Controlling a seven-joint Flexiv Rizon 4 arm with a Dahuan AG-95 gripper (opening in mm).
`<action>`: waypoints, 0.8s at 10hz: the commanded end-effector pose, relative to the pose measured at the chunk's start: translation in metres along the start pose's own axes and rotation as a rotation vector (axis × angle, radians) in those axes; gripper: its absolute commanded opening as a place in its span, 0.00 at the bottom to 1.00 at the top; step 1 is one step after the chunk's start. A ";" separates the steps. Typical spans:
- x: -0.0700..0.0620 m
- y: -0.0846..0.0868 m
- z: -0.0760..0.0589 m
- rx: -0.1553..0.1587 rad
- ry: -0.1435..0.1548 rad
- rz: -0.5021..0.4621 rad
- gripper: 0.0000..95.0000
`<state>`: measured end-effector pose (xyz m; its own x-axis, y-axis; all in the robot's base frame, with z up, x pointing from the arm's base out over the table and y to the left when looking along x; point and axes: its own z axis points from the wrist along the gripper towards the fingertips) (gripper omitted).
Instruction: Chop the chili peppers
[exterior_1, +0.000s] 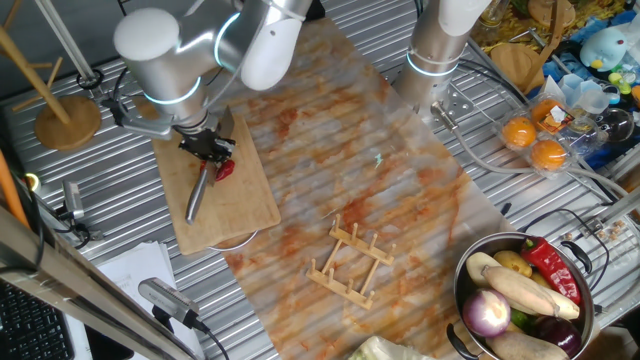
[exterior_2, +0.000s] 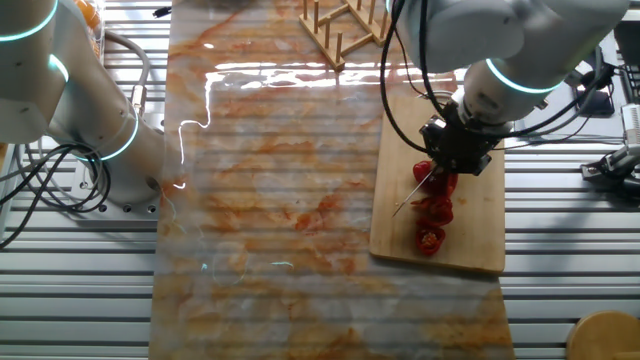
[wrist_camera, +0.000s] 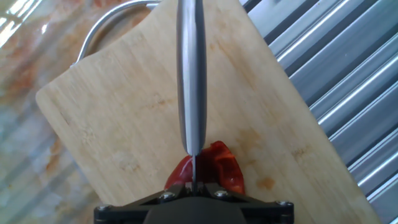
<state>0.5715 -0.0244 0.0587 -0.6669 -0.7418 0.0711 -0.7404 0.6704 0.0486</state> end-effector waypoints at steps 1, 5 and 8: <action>0.002 0.000 0.057 -0.005 -0.008 0.005 0.00; 0.004 0.004 0.028 0.004 -0.027 0.016 0.00; 0.002 0.000 0.019 0.010 -0.036 0.014 0.00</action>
<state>0.5685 -0.0260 0.0591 -0.6762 -0.7358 0.0368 -0.7347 0.6772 0.0387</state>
